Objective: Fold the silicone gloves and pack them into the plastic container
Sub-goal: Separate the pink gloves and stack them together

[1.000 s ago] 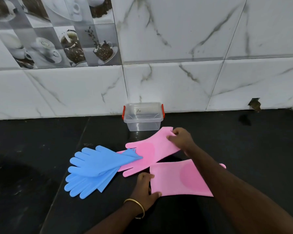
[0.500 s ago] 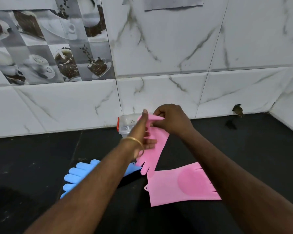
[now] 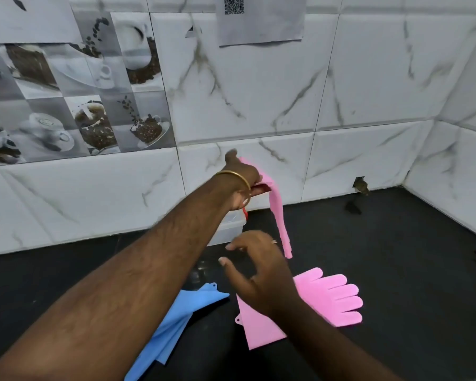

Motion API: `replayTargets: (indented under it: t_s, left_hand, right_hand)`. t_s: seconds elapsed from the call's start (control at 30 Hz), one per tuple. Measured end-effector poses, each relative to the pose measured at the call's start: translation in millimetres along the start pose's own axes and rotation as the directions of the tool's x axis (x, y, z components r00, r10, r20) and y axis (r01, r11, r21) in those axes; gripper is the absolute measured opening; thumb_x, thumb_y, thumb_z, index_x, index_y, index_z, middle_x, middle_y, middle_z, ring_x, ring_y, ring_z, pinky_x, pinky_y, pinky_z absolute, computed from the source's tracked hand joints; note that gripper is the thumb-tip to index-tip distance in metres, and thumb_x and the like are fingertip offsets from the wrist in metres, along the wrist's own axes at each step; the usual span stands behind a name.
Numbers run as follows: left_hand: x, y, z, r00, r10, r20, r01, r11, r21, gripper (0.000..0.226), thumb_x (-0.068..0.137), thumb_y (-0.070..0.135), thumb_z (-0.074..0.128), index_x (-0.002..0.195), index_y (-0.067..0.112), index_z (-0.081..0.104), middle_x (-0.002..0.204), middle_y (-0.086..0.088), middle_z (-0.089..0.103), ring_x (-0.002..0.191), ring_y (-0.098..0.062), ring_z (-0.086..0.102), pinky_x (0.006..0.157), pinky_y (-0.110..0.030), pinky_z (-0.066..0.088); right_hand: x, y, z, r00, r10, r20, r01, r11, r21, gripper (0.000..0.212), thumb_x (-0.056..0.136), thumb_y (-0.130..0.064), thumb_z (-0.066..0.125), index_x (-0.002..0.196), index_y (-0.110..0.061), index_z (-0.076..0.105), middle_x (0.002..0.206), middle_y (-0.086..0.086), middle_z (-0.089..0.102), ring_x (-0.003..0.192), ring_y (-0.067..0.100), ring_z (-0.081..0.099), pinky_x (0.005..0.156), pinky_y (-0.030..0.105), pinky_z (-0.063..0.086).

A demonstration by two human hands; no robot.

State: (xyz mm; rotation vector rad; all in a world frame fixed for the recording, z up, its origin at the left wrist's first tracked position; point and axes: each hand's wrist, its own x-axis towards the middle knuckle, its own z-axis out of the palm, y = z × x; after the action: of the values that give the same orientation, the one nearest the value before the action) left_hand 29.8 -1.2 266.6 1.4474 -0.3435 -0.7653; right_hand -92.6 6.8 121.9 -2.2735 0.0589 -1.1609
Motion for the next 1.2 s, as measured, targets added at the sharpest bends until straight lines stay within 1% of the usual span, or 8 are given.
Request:
replayTargets:
  t_s: [0.07,0.17,0.3,0.57,0.93,1.0,1.1,1.2]
  left_hand:
    - [-1,3,8,0.996,0.071,0.053,-0.074,0.996,0.054,0.083,0.085,-0.025,0.042,0.142,0.035,0.032,0.115,-0.011,0.042,0.088,-0.034,0.064,0.049,-0.033,0.060]
    - [-9,6,12,0.977,0.161,0.143,-0.193,0.949,0.249,0.050,0.086,-0.021,0.043,0.108,0.017,0.066,0.111,-0.017,0.057,0.093,-0.037,0.068,0.064,-0.034,0.062]
    - [-17,2,1,0.973,0.152,0.171,-0.203,0.921,0.334,0.008,0.082,-0.008,0.066,0.083,-0.001,0.068,0.090,-0.019,0.068,0.077,-0.027,0.069,0.074,-0.034,0.062]
    - [-32,-23,-44,0.976,0.053,0.210,-0.117,0.946,0.302,0.047,0.066,-0.003,0.083,0.109,-0.005,0.065,0.105,-0.022,0.070,0.094,-0.031,0.070,0.081,-0.038,0.060]
    - [-40,-121,-63,0.938,-0.071,0.340,-0.090,0.895,0.436,0.072,0.070,-0.006,0.079,0.133,0.016,0.052,0.110,-0.005,0.059,0.085,-0.013,0.062,0.055,-0.018,0.055]
    - [-40,-149,-61,0.936,-0.081,0.343,-0.079,0.901,0.427,0.073,0.071,-0.005,0.079,0.134,0.016,0.050,0.109,-0.003,0.060,0.087,-0.011,0.062,0.057,-0.015,0.054]
    - [-40,-191,-63,0.956,-0.040,0.291,-0.124,0.843,0.523,0.077,0.069,0.004,0.082,0.137,0.018,0.047,0.126,-0.004,0.053,0.106,-0.014,0.057,0.070,-0.011,0.052]
    - [-41,-227,-61,0.971,-0.036,0.235,-0.112,0.803,0.585,0.081,0.069,0.014,0.083,0.139,0.024,0.043,0.138,0.002,0.041,0.119,-0.012,0.043,0.091,-0.021,0.043]
  right_hand:
    - [3,7,15,0.942,0.233,0.242,-0.249,0.968,0.039,0.048,0.084,-0.039,0.069,0.128,-0.035,0.049,0.129,-0.017,0.055,0.114,-0.003,0.051,0.095,0.025,0.050]
    - [32,24,23,0.769,0.514,0.380,-0.605,0.778,0.171,0.075,0.083,-0.042,0.073,0.145,-0.041,0.029,0.153,-0.015,0.037,0.133,0.007,0.041,0.103,0.027,0.041]
    - [52,49,12,0.570,0.601,0.560,-0.820,0.373,0.434,0.078,0.088,-0.043,0.068,0.152,-0.026,0.027,0.161,-0.008,0.028,0.145,0.018,0.030,0.118,0.046,0.029]
    - [16,85,-23,0.416,0.803,0.426,-0.656,-0.059,0.753,0.030,0.098,-0.008,0.052,0.127,-0.009,0.059,0.122,0.011,0.063,0.113,0.027,0.057,0.094,0.041,0.051]
    - [-36,123,-97,0.319,0.896,0.309,-0.170,-0.267,0.949,0.018,0.085,-0.013,0.037,0.081,-0.022,0.051,0.074,-0.002,0.063,0.072,0.014,0.057,0.064,0.026,0.050]
    - [-51,133,-108,0.286,0.925,0.249,-0.125,-0.221,0.967,0.016,0.089,-0.032,0.039,0.077,-0.026,0.048,0.072,-0.006,0.059,0.070,0.012,0.055,0.066,0.023,0.049]
    - [-75,143,-112,0.270,0.929,0.254,-0.081,-0.241,0.967,0.061,0.064,-0.086,0.050,0.077,-0.029,0.068,0.086,-0.004,0.073,0.087,0.021,0.071,0.084,0.040,0.053]
    - [-92,151,-114,0.280,0.906,0.318,-0.093,-0.304,0.948,0.077,0.053,-0.095,0.051,0.088,-0.031,0.073,0.104,-0.005,0.074,0.105,0.022,0.069,0.090,0.043,0.052]
